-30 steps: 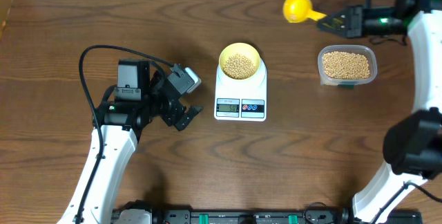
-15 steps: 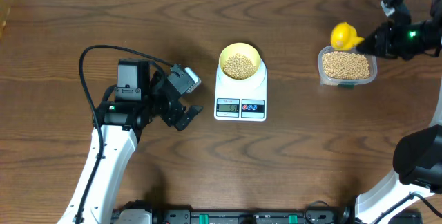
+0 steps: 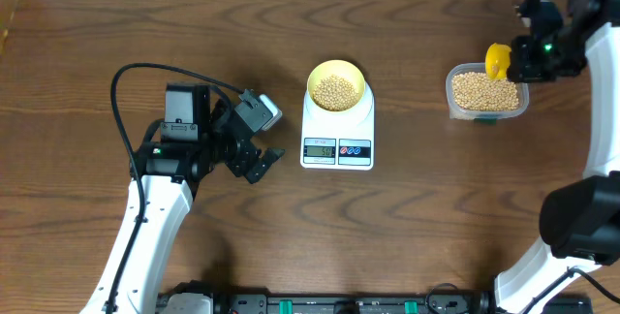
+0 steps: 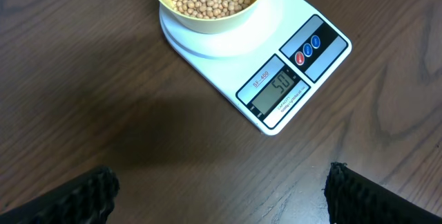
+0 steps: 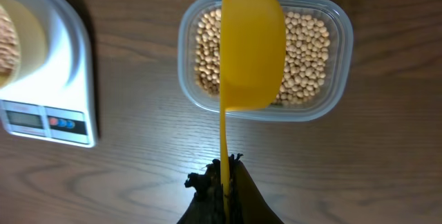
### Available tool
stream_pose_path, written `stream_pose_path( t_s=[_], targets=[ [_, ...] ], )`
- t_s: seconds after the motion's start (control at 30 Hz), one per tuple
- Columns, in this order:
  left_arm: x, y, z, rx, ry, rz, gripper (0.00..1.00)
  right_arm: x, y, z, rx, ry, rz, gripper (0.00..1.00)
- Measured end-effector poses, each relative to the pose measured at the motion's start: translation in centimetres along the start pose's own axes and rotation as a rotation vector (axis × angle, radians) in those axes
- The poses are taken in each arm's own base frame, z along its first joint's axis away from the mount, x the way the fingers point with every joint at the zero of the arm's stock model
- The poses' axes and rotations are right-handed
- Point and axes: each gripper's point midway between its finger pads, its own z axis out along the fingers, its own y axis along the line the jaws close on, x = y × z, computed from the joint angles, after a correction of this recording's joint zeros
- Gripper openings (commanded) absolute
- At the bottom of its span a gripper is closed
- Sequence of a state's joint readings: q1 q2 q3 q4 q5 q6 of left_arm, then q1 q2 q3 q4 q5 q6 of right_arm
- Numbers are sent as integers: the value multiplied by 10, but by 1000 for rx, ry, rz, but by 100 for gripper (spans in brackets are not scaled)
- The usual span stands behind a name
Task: Scoop item into bowl and weigh 50g on scale
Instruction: 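Lower the scoop into the soybean tub with the right gripper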
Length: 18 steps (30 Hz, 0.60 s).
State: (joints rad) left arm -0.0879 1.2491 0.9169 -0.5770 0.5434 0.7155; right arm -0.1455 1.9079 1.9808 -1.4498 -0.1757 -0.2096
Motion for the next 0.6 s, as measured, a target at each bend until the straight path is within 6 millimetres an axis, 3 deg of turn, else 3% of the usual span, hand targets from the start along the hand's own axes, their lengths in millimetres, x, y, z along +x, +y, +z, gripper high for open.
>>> stream_pose_path(
  t_s=[0.43,0.6],
  targets=[
    [0,0,0,0,0,0,98,-1,9,39,240,139,-135,1],
    [0,0,0,0,0,0,98,-5,15,39,361,146,-195,1]
  ],
)
